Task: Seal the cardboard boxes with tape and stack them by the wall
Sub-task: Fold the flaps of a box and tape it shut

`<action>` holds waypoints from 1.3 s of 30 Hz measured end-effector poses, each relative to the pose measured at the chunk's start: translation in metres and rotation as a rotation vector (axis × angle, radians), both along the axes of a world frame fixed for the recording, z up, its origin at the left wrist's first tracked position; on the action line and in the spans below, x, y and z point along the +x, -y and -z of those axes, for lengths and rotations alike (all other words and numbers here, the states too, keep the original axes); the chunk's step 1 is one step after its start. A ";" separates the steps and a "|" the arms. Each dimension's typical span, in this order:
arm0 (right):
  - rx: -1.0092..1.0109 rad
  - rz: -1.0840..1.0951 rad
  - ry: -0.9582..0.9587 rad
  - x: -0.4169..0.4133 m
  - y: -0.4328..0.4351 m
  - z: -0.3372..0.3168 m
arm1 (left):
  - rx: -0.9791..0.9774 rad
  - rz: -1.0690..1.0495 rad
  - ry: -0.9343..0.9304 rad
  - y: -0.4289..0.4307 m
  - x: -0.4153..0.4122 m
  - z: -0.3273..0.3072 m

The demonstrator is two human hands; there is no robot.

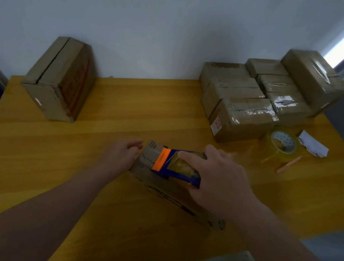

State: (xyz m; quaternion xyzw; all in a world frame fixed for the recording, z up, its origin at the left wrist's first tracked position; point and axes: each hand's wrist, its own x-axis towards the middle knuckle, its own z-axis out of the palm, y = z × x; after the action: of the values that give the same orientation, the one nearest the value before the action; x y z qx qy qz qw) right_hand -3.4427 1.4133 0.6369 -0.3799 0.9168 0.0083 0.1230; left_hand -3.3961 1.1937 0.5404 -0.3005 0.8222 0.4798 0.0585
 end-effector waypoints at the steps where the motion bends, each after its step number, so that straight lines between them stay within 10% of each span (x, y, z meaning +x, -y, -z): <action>1: -0.008 0.004 0.001 0.000 0.000 0.000 | 0.185 0.006 0.003 -0.006 0.003 -0.005; 7: -0.024 0.012 -0.001 0.001 0.002 -0.001 | 0.061 0.419 0.221 -0.007 0.004 -0.008; 14: 0.009 0.019 0.016 -0.001 0.004 -0.012 | -0.653 0.909 0.151 -0.005 -0.004 0.001; 39: -0.009 0.041 0.088 -0.013 -0.045 -0.006 | -0.866 0.958 0.104 -0.041 0.005 0.017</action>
State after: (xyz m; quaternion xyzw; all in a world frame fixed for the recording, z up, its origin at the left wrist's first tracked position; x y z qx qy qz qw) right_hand -3.4556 1.4580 0.6425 -0.3614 0.9182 -0.0152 0.1616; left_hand -3.3914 1.2350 0.5233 0.0805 0.9805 0.0102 0.1792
